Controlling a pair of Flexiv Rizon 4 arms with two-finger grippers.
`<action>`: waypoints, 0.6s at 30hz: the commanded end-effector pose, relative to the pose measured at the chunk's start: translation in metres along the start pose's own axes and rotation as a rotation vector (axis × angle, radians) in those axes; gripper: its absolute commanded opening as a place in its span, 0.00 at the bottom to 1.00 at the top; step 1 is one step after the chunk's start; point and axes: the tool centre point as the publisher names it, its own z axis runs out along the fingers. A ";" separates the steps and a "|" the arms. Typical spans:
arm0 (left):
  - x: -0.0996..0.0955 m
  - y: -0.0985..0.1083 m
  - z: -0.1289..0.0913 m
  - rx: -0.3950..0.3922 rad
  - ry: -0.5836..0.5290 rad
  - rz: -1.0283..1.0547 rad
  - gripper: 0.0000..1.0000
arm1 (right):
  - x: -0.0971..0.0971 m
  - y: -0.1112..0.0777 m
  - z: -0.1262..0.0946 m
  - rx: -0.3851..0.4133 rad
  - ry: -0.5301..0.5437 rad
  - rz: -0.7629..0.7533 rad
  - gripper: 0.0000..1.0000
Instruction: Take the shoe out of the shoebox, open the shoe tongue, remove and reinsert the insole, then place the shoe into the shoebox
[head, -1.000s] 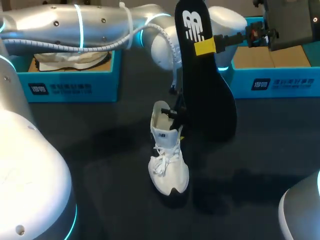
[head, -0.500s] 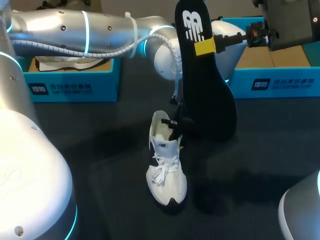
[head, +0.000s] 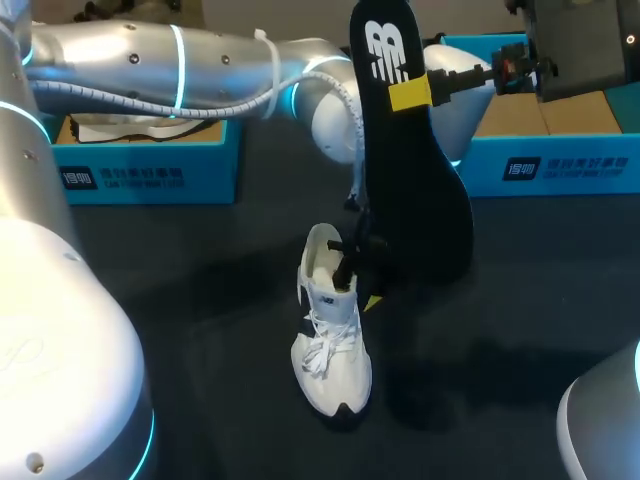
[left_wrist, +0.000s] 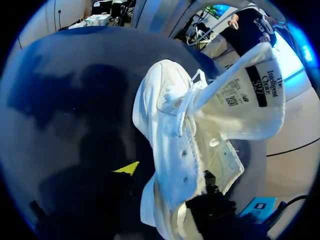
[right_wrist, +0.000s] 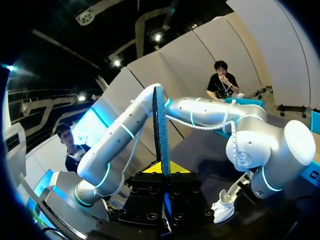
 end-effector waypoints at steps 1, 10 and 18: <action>0.013 -0.003 -0.012 -0.008 -0.045 -0.005 1.00 | -0.001 0.002 0.004 0.002 -0.001 0.002 0.00; 0.015 0.005 -0.048 -0.005 -0.172 -0.038 1.00 | -0.001 0.002 0.004 0.002 -0.001 0.002 0.00; 0.027 0.015 -0.092 -0.037 -0.328 -0.068 1.00 | -0.001 0.002 0.004 0.002 -0.001 0.002 0.00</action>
